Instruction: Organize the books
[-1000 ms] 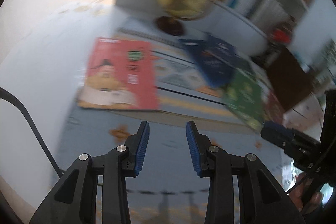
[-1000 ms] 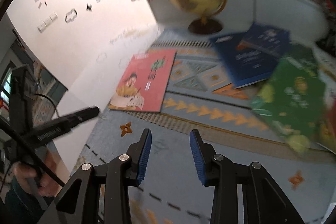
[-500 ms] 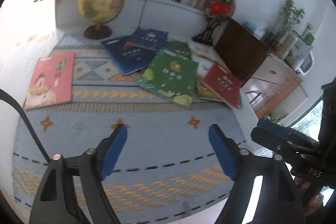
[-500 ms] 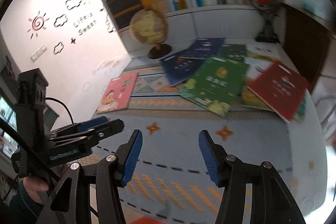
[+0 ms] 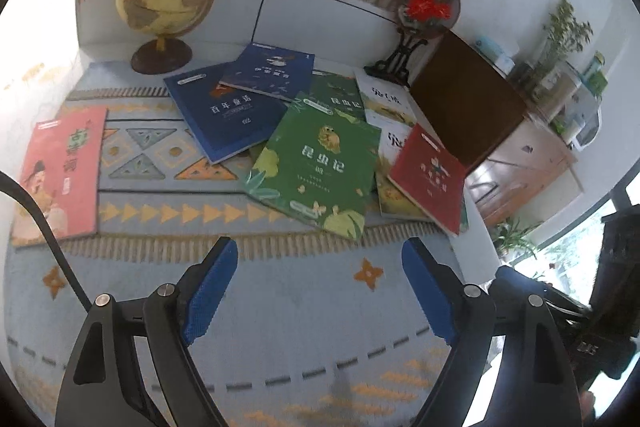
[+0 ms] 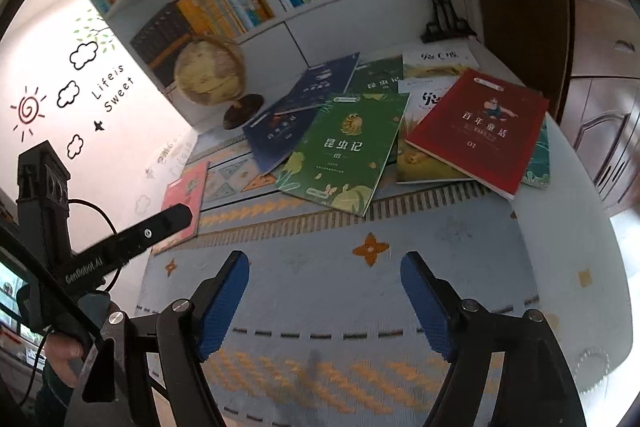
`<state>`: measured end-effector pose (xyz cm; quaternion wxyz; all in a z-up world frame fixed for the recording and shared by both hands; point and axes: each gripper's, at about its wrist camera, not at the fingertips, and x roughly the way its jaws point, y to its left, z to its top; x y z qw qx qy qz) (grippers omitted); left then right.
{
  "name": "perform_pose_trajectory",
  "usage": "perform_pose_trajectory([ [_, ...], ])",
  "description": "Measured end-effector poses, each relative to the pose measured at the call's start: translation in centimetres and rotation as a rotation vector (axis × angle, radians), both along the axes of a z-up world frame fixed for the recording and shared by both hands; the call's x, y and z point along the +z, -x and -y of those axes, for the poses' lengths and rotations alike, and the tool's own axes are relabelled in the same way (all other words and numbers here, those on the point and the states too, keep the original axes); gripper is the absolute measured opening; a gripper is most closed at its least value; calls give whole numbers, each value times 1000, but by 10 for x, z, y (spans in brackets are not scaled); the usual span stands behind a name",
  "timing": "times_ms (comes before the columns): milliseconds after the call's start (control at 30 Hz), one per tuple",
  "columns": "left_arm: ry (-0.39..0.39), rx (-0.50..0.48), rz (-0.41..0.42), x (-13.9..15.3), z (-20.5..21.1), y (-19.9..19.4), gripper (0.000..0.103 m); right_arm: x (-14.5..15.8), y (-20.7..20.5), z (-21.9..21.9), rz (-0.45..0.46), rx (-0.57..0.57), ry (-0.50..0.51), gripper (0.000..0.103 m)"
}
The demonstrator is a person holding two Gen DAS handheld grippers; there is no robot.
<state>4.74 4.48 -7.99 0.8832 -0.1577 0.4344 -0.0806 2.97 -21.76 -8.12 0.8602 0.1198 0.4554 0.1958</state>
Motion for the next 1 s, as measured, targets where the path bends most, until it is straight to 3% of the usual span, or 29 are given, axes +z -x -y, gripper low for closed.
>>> perform_pose_trajectory([
  [133,-23,-21,-17,-10,-13,-39,83,-21,-39,-4,-45,-55,-20,76],
  [300,-29,-73,-87,-38,-22,-93,83,-61,-86,-12,-157,-100,-46,63],
  [467,-38,-126,-157,-73,-22,-138,81,-100,-117,-16,-264,-152,-69,62],
  [800,-62,-202,-172,-107,-11,-184,66,-122,-152,-34,-271,-170,28,47],
  [900,-51,-219,-182,-114,-8,-190,56,-128,-159,-36,-277,-177,42,46],
  [1000,-38,-225,-202,-123,-7,-194,54,-135,-164,-39,-292,-176,45,45],
])
